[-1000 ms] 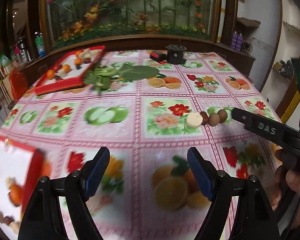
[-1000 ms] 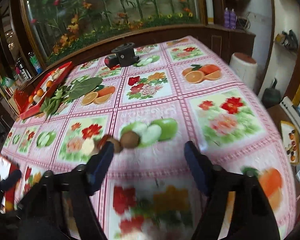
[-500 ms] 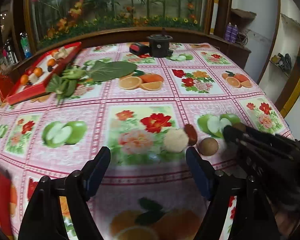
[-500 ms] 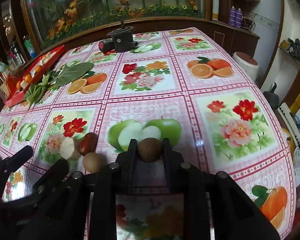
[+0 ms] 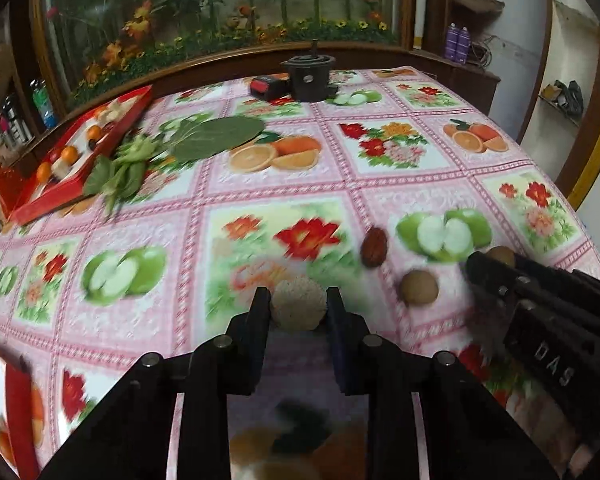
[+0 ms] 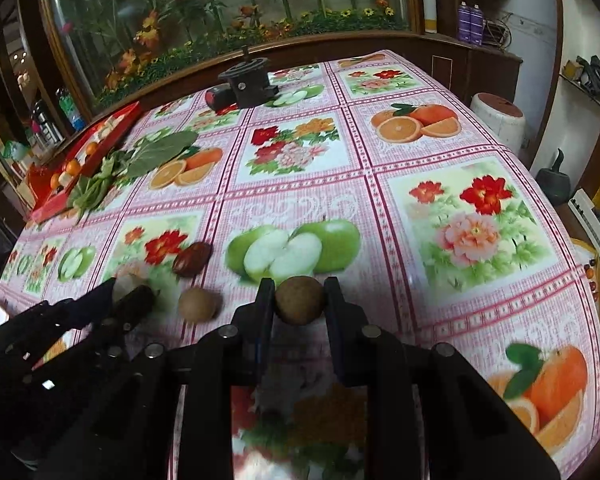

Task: Organize fruits
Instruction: 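Grasp a brown round ball with the right tool while the left grasps a round beige cake, then carry the brown ball and round beige cake in both tools over the white box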

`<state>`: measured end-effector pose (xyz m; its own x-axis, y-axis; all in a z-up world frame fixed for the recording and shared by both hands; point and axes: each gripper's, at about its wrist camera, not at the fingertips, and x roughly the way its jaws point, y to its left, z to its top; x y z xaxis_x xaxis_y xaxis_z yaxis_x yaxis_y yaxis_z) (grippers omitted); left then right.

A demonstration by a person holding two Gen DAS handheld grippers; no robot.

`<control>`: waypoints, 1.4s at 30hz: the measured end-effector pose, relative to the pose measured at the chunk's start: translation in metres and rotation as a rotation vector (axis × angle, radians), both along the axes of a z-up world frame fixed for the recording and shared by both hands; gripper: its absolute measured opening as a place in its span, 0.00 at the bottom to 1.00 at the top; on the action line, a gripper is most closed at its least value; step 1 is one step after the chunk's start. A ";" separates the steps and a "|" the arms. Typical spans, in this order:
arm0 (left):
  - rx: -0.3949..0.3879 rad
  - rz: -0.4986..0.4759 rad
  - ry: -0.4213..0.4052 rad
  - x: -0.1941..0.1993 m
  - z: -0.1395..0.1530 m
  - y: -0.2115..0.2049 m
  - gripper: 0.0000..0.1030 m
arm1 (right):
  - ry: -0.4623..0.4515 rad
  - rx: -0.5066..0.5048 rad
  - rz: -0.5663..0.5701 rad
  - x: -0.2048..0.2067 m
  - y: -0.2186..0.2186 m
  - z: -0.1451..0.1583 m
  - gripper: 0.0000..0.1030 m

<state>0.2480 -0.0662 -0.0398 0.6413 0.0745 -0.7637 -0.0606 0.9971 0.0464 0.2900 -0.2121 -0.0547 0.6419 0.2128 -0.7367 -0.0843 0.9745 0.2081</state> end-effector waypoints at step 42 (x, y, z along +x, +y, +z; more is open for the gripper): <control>-0.078 0.273 -0.105 -0.257 0.039 0.149 0.26 | -0.099 -0.097 0.310 -0.245 0.161 0.040 0.26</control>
